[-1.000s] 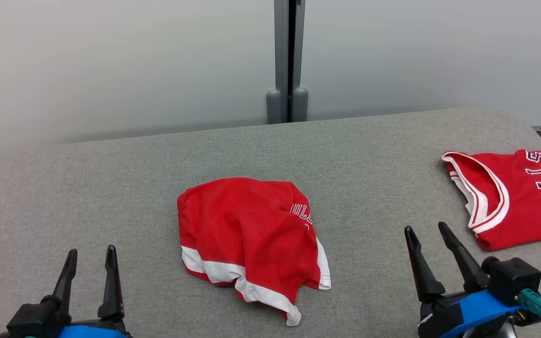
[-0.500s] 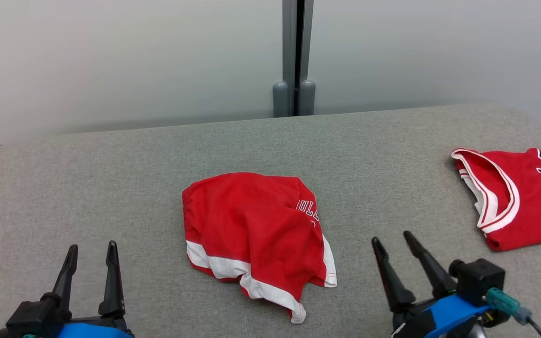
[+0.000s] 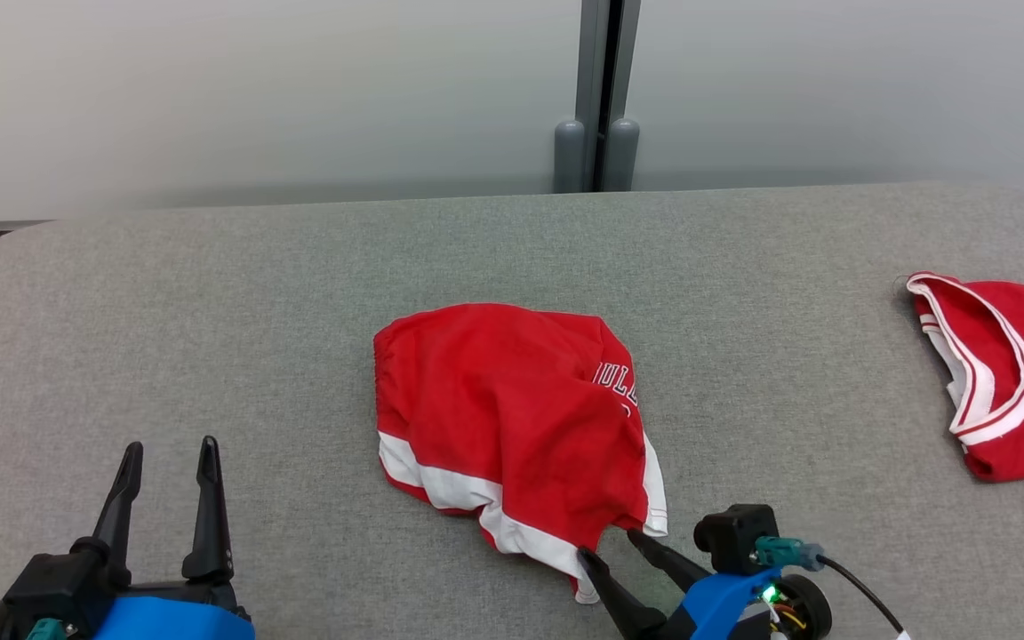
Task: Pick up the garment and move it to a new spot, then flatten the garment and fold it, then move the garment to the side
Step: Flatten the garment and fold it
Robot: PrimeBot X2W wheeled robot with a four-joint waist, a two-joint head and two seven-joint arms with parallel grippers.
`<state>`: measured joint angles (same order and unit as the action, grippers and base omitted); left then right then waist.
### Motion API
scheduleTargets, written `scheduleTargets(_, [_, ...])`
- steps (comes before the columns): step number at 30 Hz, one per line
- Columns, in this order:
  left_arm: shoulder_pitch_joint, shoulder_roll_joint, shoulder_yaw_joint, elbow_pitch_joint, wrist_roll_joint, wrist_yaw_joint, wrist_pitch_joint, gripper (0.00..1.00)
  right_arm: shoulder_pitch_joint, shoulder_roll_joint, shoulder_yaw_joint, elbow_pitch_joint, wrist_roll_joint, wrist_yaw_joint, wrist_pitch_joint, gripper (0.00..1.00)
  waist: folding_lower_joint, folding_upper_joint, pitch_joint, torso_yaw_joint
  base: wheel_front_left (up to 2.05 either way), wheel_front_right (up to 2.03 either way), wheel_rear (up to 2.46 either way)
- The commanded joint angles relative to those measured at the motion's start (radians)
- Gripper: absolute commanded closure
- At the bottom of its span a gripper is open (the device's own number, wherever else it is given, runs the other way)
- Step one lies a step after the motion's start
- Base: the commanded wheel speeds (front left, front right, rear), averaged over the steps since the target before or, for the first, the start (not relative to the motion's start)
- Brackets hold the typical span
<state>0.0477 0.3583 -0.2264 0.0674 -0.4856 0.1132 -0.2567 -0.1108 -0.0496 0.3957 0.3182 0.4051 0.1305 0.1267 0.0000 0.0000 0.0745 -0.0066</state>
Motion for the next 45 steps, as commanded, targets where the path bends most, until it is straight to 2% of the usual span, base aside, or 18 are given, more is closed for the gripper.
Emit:
scheduleTargets(1, [-0.018,0.007,0.001,-0.003,-0.002,-0.005,-0.001,0.0,-0.02,-0.001,0.014,0.032,0.014,0.001,0.009,0.0,0.0,0.0,0.007,0.006,0.0,0.0,0.0])
scheduleTargets(5, [-0.029,0.007,-0.002,-0.003,-0.001,-0.004,-0.001,0.0,-0.081,-0.001,0.044,0.141,-0.017,0.001,0.023,0.0,0.0,0.0,0.02,0.017,0.0,0.0,0.0])
scheduleTargets(16, [-0.058,0.002,-0.002,0.008,-0.004,-0.013,-0.004,0.0,-0.188,-0.002,0.142,0.289,-0.021,0.0,-0.022,0.0,0.0,0.0,0.047,0.035,0.0,0.0,0.0])
scheduleTargets(17, [-0.059,0.002,-0.002,0.009,-0.004,-0.013,-0.004,0.0,-0.194,-0.002,0.145,0.298,-0.019,0.0,-0.026,0.22,0.0,0.0,0.048,0.036,0.0,0.0,0.0])
scheduleTargets(18, [-0.058,0.002,-0.002,0.01,-0.003,-0.014,-0.004,0.0,-0.201,-0.002,0.145,0.304,-0.015,0.0,-0.035,0.69,0.0,0.0,0.049,0.036,0.0,0.0,0.0])
scheduleTargets(19, [-0.058,0.002,-0.002,0.012,-0.004,-0.015,-0.005,0.0,-0.207,-0.002,0.144,0.309,-0.011,0.0,-0.042,1.0,0.0,0.0,0.049,0.036,0.0,0.0,0.0])
scheduleTargets(23, [-0.055,-0.001,0.0,0.015,-0.004,-0.013,-0.005,0.0,-0.22,-0.002,0.101,0.324,-0.018,0.0,-0.071,1.0,0.0,0.0,0.042,0.036,0.0,0.0,0.0])
scheduleTargets(27, [-0.039,0.001,0.004,0.009,-0.006,-0.007,-0.006,0.0,-0.19,-0.002,0.011,0.277,-0.057,0.0,-0.081,1.0,0.0,0.0,0.031,0.031,0.0,0.0,0.0])
scheduleTargets(30, [-0.028,0.006,0.012,0.007,-0.01,-0.004,-0.007,0.0,-0.155,-0.002,-0.103,0.193,-0.133,0.0,-0.048,1.0,0.0,0.0,0.022,0.021,0.0,0.0,0.0])
scheduleTargets(35, [-0.013,0.002,0.018,-0.01,-0.011,0.005,-0.008,0.0,-0.087,-0.001,-0.298,-0.021,-0.267,0.001,0.036,1.0,0.0,0.0,0.021,0.001,0.0,0.0,0.0])
scheduleTargets(38, [-0.017,0.003,0.017,-0.01,-0.014,-0.003,-0.007,0.0,-0.072,-0.004,-0.372,-0.108,-0.304,0.001,0.077,1.0,0.0,0.0,0.028,-0.008,0.0,0.0,0.0])
scheduleTargets(42, [-0.036,-0.001,0.01,-0.008,-0.008,-0.003,-0.008,0.0,-0.093,-0.007,-0.423,-0.132,-0.322,0.001,0.107,1.0,0.0,0.0,0.034,-0.012,0.0,0.0,0.0])
scheduleTargets(43, [-0.038,-0.003,0.007,-0.01,-0.006,-0.001,-0.008,0.0,-0.096,-0.007,-0.429,-0.125,-0.321,0.001,0.111,0.0,0.0,0.0,0.034,-0.013,0.0,0.0,0.0])
scheduleTargets(45, [-0.041,-0.002,0.004,-0.01,-0.004,0.0,-0.006,0.0,-0.103,-0.007,-0.441,-0.108,-0.317,0.001,0.111,0.0,0.0,0.0,0.034,-0.011,0.0,0.0,0.0])
